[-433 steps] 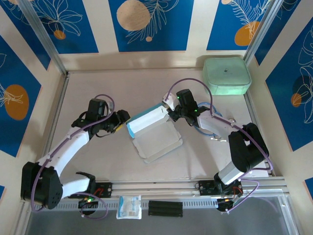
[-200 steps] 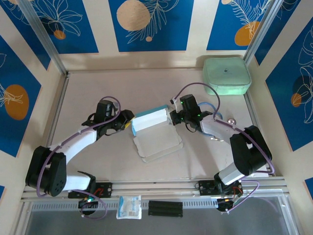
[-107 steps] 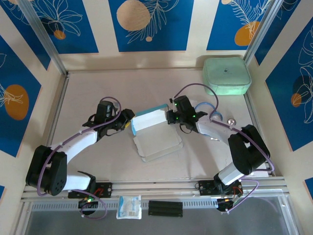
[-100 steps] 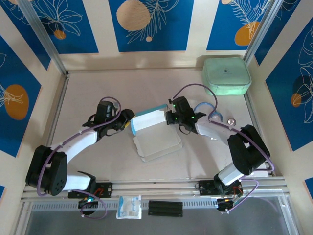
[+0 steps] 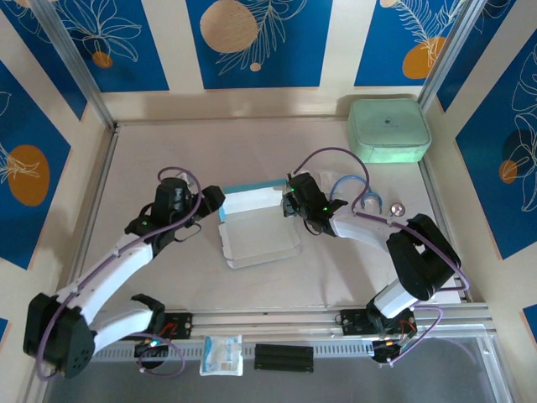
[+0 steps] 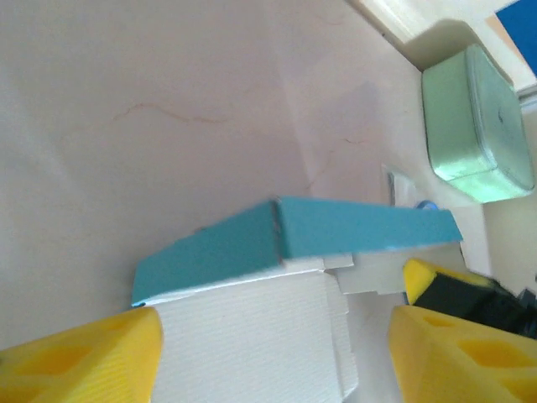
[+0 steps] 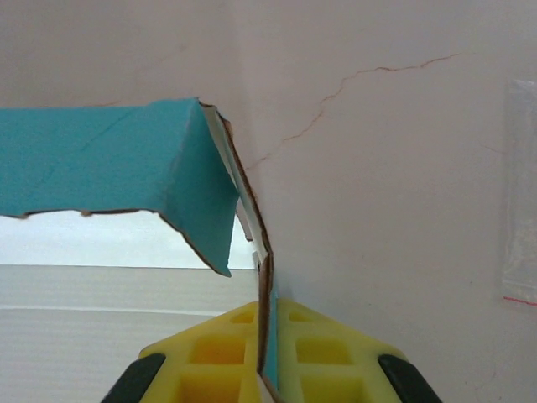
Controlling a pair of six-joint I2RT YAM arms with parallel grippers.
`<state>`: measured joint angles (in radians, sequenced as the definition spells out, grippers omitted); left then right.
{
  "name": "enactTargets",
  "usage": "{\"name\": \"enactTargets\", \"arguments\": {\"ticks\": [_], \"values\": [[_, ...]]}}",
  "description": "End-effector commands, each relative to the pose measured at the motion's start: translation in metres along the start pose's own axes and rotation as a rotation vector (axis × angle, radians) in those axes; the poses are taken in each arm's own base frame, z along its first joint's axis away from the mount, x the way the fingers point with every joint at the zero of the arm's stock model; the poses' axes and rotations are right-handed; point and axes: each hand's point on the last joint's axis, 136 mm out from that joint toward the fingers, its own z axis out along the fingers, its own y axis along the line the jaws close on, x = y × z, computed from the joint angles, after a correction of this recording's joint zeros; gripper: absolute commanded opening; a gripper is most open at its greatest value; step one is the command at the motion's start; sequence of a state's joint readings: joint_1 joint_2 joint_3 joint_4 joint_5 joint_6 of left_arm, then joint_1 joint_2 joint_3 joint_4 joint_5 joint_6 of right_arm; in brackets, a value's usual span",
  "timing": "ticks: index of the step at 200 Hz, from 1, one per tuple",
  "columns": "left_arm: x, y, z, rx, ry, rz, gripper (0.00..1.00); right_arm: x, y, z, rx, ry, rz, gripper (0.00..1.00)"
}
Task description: Fold the paper box
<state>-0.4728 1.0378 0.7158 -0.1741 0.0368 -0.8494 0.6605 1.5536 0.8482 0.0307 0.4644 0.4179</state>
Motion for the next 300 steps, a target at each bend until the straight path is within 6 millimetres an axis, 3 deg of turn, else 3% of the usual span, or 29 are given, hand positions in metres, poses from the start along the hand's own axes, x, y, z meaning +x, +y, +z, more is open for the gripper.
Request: {"name": "enactTargets", "arguments": {"ticks": [1, 24, 59, 94, 136, 175, 217, 232, 259, 300], "values": [[0.008, -0.010, -0.016, -0.072, -0.056, 0.160, 0.62, 0.030, -0.003, 0.006, 0.016, 0.098, -0.001, 0.07], [0.040, -0.021, -0.009, -0.070, -0.022, 0.188, 0.44, 0.027, -0.001, 0.004, 0.010, 0.089, 0.014, 0.07], [0.091, -0.029, 0.036, -0.035, 0.115, 0.181, 0.23, 0.032, -0.002, 0.005, 0.025, 0.101, 0.010, 0.07], [0.119, -0.016, 0.077, -0.052, 0.174, 0.174, 0.12, 0.035, -0.004, 0.005, 0.035, 0.112, 0.005, 0.07], [0.155, 0.015, 0.114, -0.104, 0.249, 0.157, 0.05, 0.036, -0.005, 0.007, 0.043, 0.121, 0.017, 0.07], [0.172, 0.014, 0.135, -0.039, 0.263, 0.078, 0.03, 0.035, -0.002, 0.003, 0.047, 0.157, 0.087, 0.08], [0.173, 0.019, 0.136, -0.060, 0.258, 0.080, 0.03, 0.036, 0.007, -0.004, 0.012, 0.186, 0.191, 0.08], [0.168, 0.018, 0.134, -0.068, 0.245, 0.091, 0.03, 0.045, 0.003, -0.001, 0.037, 0.187, 0.186, 0.13], [0.163, 0.017, 0.131, -0.084, 0.242, 0.127, 0.03, 0.064, -0.011, 0.010, 0.114, 0.208, 0.100, 0.30], [0.162, 0.020, 0.130, -0.101, 0.241, 0.153, 0.03, 0.041, 0.005, 0.000, -0.030, 0.159, -0.030, 0.36]]}}
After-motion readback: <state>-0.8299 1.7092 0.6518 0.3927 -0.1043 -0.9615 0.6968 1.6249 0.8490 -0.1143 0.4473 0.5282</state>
